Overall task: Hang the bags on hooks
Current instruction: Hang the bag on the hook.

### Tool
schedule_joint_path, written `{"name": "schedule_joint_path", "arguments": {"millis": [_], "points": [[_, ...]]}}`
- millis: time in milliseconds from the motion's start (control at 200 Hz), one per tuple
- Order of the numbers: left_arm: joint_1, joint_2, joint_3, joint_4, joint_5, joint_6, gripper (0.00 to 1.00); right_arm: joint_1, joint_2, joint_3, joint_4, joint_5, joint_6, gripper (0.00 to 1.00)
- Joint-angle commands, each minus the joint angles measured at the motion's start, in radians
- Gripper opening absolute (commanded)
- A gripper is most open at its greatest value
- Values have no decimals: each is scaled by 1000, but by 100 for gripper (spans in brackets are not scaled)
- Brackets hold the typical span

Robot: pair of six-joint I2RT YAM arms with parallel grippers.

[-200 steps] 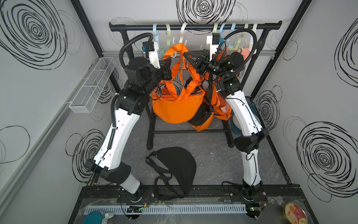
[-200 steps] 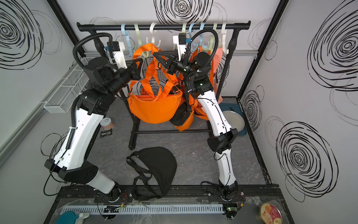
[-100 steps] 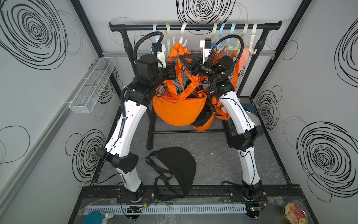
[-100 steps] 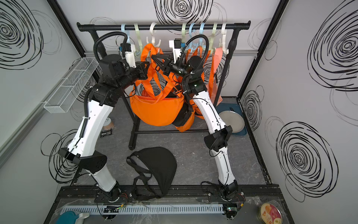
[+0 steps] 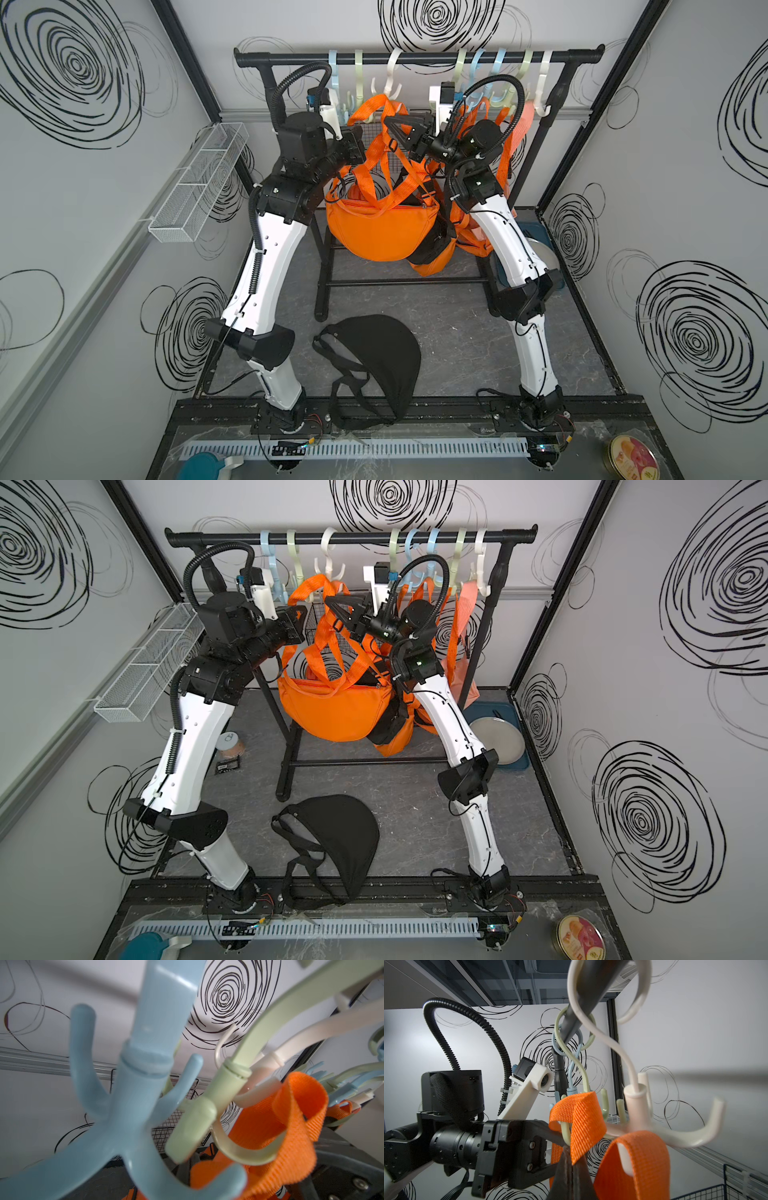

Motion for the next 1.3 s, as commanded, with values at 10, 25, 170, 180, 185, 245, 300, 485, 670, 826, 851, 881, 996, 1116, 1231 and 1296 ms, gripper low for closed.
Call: {"name": "schedule_joint_path", "arguments": {"millis": [10, 25, 170, 180, 185, 245, 300, 485, 670, 826, 851, 881, 996, 1116, 1231, 1296], "points": [[26, 6, 30, 93, 4, -39, 0, 6, 4, 26, 42, 13, -18, 0], [29, 6, 32, 100, 9, -39, 0, 5, 3, 27, 42, 14, -18, 0], [33, 27, 85, 132, 21, -73, 0, 8, 3, 27, 55, 21, -19, 0], [32, 28, 89, 134, 20, -74, 0, 8, 4, 27, 54, 20, -19, 0], [32, 29, 89, 135, 21, -74, 0, 9, 3, 27, 56, 19, -20, 0], [32, 28, 99, 150, 17, -76, 0, 12, -4, 26, 51, 22, -31, 0], [32, 26, 99, 159, 6, -76, 0, 17, -9, 27, 44, 25, -47, 0], [31, 28, 64, 133, -15, -54, 0, 34, -14, 28, 17, 32, -85, 0], [33, 39, 54, 104, -59, -18, 0, 34, -4, 27, 9, 56, -89, 0], [29, 22, -13, 109, -68, -13, 0, 33, 4, 23, -16, 65, -81, 0], [28, 14, -36, 120, -70, -13, 0, 34, 4, 20, -8, 60, -77, 0], [27, 3, -62, 134, -72, -13, 0, 33, 6, 17, 3, 54, -69, 0], [27, -12, -105, 152, -79, -8, 0, 37, 6, 17, 23, 58, -58, 0], [27, -12, -112, 146, -83, 2, 0, 41, -6, -13, 48, 56, -53, 0], [27, -26, -151, 161, -85, 7, 0, 47, -35, -78, 98, 31, -40, 0], [27, -37, -167, 171, -83, 9, 0, 56, -47, -104, 117, 16, -52, 0]]}}
